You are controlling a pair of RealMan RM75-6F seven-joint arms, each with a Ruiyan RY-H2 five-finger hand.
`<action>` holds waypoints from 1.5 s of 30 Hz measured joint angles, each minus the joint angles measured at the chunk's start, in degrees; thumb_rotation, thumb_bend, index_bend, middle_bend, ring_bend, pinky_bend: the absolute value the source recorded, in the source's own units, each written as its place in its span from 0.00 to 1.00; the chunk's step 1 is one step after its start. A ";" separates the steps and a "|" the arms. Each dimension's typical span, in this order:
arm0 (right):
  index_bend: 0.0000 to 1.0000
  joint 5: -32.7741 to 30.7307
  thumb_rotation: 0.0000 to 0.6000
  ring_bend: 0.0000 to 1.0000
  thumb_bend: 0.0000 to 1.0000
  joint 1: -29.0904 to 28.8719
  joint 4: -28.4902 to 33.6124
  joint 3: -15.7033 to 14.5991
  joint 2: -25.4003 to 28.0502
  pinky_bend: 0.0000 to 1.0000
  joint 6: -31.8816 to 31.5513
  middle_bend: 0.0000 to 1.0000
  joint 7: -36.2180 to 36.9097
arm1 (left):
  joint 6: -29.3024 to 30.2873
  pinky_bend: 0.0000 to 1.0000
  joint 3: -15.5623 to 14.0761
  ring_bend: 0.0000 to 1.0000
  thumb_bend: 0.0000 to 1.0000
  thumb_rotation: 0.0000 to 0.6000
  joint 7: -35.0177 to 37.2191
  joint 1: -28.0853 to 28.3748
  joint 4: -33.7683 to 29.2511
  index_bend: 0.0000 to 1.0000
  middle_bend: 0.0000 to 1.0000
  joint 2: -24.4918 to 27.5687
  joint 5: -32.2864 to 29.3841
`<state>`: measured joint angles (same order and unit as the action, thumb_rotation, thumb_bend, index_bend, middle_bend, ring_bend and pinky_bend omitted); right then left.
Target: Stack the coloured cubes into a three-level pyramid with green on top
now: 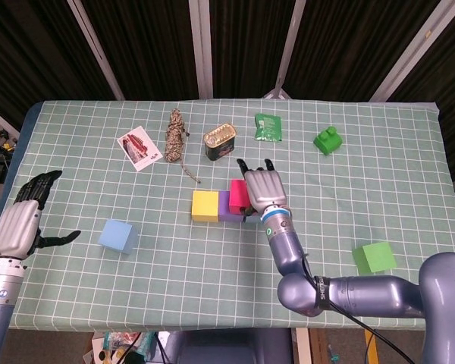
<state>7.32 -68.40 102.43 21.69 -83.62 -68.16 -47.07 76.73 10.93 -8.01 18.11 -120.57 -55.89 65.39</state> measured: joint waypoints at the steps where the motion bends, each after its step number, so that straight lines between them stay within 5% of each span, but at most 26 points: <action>1: 0.00 0.02 1.00 0.28 0.26 0.02 -0.04 0.00 0.07 0.00 0.08 0.46 0.06 | 0.03 0.05 0.00 0.00 0.10 1.00 -0.01 -0.01 0.00 0.02 0.05 0.00 0.04; 23: 0.00 5.48 1.00 0.28 0.26 1.28 -0.51 -2.10 1.63 0.00 4.02 0.46 3.05 | 0.43 0.05 -0.18 0.00 0.10 1.00 -0.74 -0.08 -0.26 0.02 0.05 -0.29 0.58; 45: 0.00 4.38 1.00 0.28 0.26 0.96 -0.24 -2.87 2.17 0.00 4.22 0.46 3.66 | 0.52 0.05 -0.23 0.00 0.10 1.00 -1.13 -0.06 -0.30 0.02 0.05 -0.54 0.63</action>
<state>11.70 -67.44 102.18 18.82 -81.45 -63.93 -43.41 77.24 10.71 -9.15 18.06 -120.86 -56.42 66.02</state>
